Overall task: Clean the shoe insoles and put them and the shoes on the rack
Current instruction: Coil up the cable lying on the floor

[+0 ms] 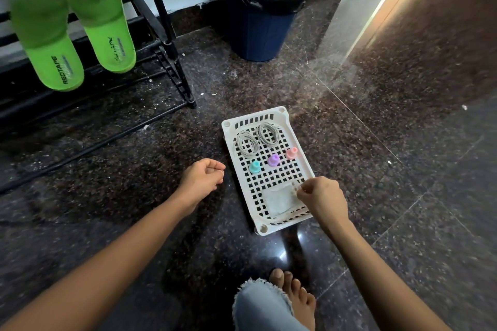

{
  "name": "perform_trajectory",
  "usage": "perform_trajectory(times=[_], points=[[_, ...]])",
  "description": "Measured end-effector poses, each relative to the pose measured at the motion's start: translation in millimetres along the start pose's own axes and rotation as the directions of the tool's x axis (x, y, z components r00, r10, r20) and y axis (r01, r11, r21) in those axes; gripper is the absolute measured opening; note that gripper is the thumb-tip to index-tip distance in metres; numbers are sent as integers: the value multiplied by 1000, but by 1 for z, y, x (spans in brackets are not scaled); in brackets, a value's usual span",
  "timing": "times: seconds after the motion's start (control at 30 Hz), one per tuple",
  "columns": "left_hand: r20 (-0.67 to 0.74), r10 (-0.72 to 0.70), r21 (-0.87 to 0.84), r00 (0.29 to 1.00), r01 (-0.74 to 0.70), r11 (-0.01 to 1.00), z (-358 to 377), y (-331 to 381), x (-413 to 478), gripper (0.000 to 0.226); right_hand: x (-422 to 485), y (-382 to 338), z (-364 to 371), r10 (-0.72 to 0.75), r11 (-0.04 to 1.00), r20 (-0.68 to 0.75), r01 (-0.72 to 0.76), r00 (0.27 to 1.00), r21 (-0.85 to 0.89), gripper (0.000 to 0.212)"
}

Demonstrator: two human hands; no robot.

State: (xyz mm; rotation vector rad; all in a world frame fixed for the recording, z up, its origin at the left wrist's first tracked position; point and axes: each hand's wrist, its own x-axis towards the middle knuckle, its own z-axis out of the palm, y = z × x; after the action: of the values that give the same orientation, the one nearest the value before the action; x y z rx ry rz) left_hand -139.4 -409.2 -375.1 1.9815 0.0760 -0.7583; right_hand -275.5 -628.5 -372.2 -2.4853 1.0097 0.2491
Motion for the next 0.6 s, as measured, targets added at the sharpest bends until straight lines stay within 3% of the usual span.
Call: perform_trajectory(times=[0.27, 0.33, 0.4, 0.47, 0.53, 0.6], points=[[12, 7, 21, 1000, -7, 1000, 5, 2, 1, 10, -3, 9, -3, 17, 983, 1, -17, 1000, -181, 17], [12, 7, 22, 1000, -7, 1000, 5, 3, 1, 10, -5, 9, -7, -24, 994, -57, 18, 998, -107, 14], [9, 8, 12, 1000, -8, 1000, 4, 4, 0, 11, -12, 13, -12, -42, 995, -210, 60, 977, 82, 16], [5, 9, 8, 1000, -9, 1000, 2, 5, 0, 12, -25, 21, -16, 99, 946, -290, 1, 952, 325, 19], [-1, 10, 6, 1000, -10, 1000, 0, 5, 0, 12, -44, 29, -14, 321, 807, -124, -203, 939, 554, 26], [-11, 10, 0, 1000, -10, 1000, -1, 5, 2, 12, -64, 31, -5, 407, 526, 208, -414, 889, 742, 32]])
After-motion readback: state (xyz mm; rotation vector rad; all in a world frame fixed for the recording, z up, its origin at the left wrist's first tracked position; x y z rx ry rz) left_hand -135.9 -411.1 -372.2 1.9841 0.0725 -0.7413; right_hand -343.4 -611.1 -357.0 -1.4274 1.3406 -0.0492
